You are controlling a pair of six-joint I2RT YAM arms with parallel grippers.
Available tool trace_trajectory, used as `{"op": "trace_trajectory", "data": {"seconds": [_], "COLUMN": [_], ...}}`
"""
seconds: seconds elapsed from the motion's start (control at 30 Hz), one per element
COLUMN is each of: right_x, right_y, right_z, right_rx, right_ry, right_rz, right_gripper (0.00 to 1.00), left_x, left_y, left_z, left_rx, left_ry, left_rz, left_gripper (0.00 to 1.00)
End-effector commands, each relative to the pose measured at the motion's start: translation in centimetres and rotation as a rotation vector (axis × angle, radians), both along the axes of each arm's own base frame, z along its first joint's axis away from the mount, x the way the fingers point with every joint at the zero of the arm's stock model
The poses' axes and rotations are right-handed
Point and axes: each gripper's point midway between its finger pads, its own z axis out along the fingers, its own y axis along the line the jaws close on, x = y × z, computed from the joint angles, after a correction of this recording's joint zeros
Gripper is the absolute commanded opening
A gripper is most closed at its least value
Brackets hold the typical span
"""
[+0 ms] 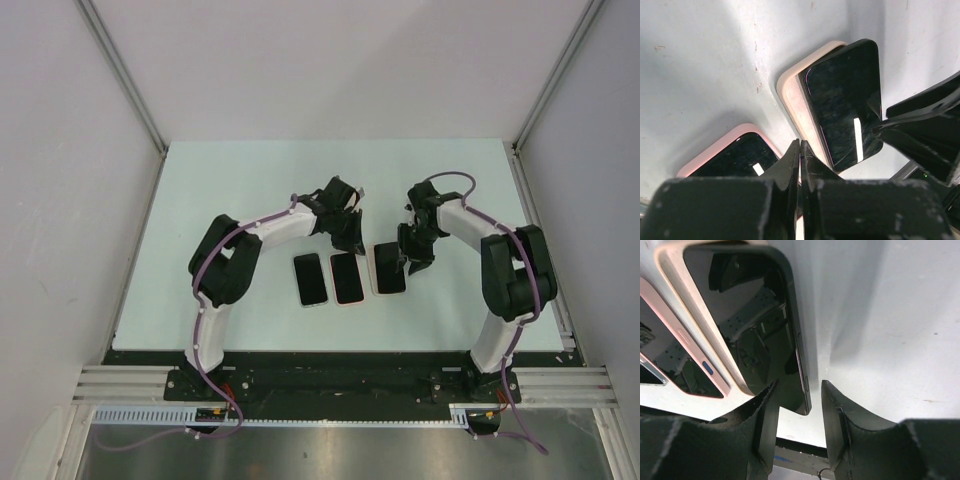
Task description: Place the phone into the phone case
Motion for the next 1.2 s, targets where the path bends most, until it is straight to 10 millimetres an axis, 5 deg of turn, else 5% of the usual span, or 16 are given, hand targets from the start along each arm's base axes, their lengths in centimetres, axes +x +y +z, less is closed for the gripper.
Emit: {"op": "trace_trajectory", "data": {"seconds": [0.0,0.13,0.3,0.47,0.6,1.17], "right_x": [2.2,3.3,5.1,5.7,6.1,6.8], "right_y": [-0.8,-2.0,-4.0,-4.8,-5.0,-0.1], "right_z": [2.5,3.7,4.0,1.7,0.0,-3.8], "right_rx": [0.028,0.036,0.001,-0.057,-0.091,-0.157], "right_ry": [-0.111,-0.157,-0.216,-0.183,-0.162,-0.131], "right_rz": [-0.071,-0.126,-0.192,-0.193,-0.195,-0.115], "right_gripper": [0.43,0.43,0.25,0.09,0.08,0.09], "left_x": [0.5,1.3,1.4,1.3,1.2,-0.2], "left_y": [-0.2,-0.8,-1.5,-1.7,-1.7,-4.2], "left_z": [0.2,0.2,-1.3,-2.0,-2.3,-1.7], "left_rx": [0.005,-0.003,-0.002,-0.002,-0.001,-0.189], "left_ry": [-0.022,-0.036,0.005,0.019,0.027,0.095], "left_rz": [0.008,0.000,-0.002,-0.002,-0.004,-0.034], "left_gripper": [0.04,0.04,0.03,0.03,0.03,0.02]}}
